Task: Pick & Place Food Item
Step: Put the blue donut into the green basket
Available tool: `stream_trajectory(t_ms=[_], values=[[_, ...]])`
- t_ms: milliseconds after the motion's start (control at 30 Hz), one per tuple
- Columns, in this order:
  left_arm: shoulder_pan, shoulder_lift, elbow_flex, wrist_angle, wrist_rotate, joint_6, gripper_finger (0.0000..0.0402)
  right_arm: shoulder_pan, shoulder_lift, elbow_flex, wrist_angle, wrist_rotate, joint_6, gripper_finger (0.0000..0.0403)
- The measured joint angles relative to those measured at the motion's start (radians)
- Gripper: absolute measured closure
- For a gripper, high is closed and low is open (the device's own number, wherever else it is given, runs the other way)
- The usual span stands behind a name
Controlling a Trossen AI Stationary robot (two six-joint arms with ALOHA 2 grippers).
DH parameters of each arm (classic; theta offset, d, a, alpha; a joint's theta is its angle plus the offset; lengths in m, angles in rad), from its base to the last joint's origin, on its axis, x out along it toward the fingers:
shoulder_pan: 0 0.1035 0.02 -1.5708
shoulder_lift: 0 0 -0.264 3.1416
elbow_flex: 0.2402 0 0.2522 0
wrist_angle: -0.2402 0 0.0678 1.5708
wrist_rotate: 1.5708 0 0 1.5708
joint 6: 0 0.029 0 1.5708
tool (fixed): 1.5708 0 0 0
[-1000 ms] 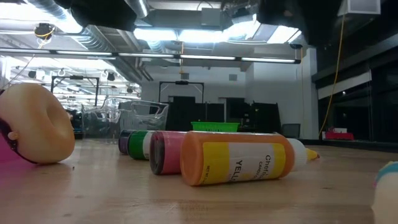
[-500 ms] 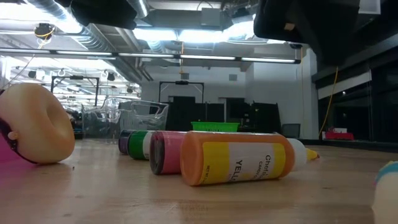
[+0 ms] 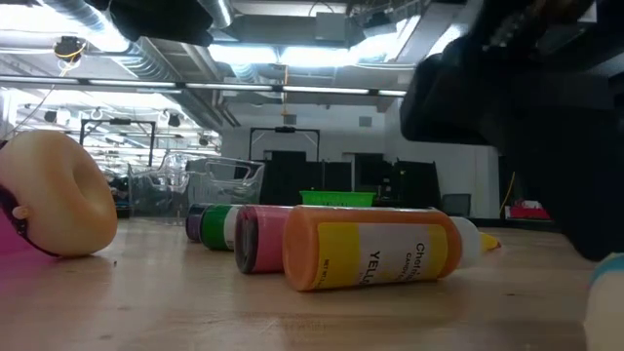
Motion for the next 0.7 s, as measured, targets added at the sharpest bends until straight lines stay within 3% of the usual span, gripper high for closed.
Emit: stream_trajectory(t_ms=[433,700], values=[[-0.008,0.000,0.000,0.000,-0.001,-0.003,0.0219,0.003,0.002,-0.034,0.012,0.006,0.025,0.0120],[-0.008,0.000,0.000,0.000,-0.001,-0.003,0.0219,0.004,0.003,-0.066,0.016,0.084,0.049,0.0131]])
